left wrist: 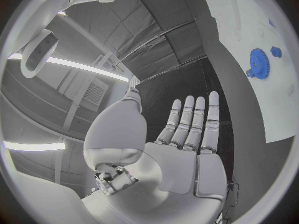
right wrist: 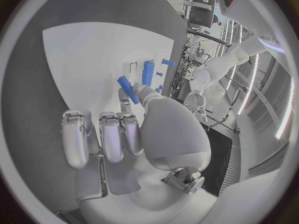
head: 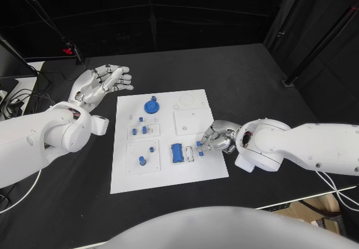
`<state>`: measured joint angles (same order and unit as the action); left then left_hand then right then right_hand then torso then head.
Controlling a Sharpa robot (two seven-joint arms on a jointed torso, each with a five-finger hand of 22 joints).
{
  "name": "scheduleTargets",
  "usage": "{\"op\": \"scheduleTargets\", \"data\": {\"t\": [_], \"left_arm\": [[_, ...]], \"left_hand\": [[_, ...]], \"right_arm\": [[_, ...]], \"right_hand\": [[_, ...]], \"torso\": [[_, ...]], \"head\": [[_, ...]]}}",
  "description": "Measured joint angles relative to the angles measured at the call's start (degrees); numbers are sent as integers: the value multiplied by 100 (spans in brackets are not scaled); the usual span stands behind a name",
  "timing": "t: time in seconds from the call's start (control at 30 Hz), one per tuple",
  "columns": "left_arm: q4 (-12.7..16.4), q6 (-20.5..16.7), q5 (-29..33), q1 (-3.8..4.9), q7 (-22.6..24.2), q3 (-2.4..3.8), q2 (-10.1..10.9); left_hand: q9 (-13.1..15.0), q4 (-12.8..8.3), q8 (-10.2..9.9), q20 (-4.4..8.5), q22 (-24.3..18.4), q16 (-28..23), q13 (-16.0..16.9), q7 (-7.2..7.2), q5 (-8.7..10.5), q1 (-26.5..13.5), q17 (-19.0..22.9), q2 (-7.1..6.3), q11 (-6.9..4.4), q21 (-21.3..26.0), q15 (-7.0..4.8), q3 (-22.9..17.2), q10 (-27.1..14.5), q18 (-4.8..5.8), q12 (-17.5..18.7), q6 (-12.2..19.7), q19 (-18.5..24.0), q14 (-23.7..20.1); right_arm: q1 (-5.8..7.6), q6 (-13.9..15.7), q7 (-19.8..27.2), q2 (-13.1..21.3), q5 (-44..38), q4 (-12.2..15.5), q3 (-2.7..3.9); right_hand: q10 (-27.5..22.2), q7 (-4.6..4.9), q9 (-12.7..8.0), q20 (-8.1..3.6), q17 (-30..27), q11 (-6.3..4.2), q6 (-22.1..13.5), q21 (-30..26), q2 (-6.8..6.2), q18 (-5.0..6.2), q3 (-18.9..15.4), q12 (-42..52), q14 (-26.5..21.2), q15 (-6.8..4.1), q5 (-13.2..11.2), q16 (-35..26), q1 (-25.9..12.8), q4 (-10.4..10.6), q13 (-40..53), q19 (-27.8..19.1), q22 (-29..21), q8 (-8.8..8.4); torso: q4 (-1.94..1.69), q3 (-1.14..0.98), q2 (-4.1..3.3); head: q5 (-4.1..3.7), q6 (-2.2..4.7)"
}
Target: Assemble the parts on the task board
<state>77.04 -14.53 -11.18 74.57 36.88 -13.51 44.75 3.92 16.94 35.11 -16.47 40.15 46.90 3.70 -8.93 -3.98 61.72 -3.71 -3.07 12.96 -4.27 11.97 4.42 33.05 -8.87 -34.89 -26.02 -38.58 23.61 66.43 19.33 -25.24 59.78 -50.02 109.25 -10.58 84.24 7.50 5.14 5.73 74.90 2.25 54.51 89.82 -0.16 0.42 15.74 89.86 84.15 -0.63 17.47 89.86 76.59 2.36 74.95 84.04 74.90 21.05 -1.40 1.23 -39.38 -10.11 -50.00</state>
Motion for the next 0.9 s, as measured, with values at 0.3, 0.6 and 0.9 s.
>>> {"op": "scheduleTargets", "data": {"t": [0.3, 0.6, 0.9], "left_arm": [[-2, 1, 0, 0, -5, 0, 0], [-3, 5, 0, -1, -11, 0, -6], [-3, 7, 0, -1, -16, 0, -9]], "left_hand": [[0, 0, 0, 0, -4, 0, 0, 0, 0, 0, 0, 0, 0, 0, 0, 0, 0, 0, 0, 0, 0, 0], [0, -16, 0, 0, -5, 22, 0, 0, 0, 0, 0, 0, 0, 0, 0, -16, 0, 0, 0, 0, 0, 0], [0, -16, 0, 0, -5, 22, 0, 0, 0, 30, 0, 30, 0, 0, 0, -16, 0, 0, 0, 0, 0, 0]], "right_arm": [[0, -72, 135, -66, 748, -60, 0], [1, -360, -33, -185, 1085, -165, 0], [1, -536, -259, -261, 1166, -245, 0]], "right_hand": [[0, 9, 74, 0, 0, 0, 58, 0, -33, 0, -89, 0, 0, 0, 46, 0, -131, 57, 0, 0, 0, -95], [0, -114, 70, 0, 0, 0, 215, 0, -50, 0, -174, 0, 0, 0, 15, 0, -235, 141, 0, 0, 0, -165], [0, -117, 66, 0, 0, 0, 238, 0, -50, 0, -188, 0, 0, 0, 12, 0, -235, 156, 0, 0, 0, -198]], "torso": [[-1, 2, 0], [-7, 4, 0], [-3, 2, -3]], "head": [[17, 0], [29, 0], [35, 0]]}}
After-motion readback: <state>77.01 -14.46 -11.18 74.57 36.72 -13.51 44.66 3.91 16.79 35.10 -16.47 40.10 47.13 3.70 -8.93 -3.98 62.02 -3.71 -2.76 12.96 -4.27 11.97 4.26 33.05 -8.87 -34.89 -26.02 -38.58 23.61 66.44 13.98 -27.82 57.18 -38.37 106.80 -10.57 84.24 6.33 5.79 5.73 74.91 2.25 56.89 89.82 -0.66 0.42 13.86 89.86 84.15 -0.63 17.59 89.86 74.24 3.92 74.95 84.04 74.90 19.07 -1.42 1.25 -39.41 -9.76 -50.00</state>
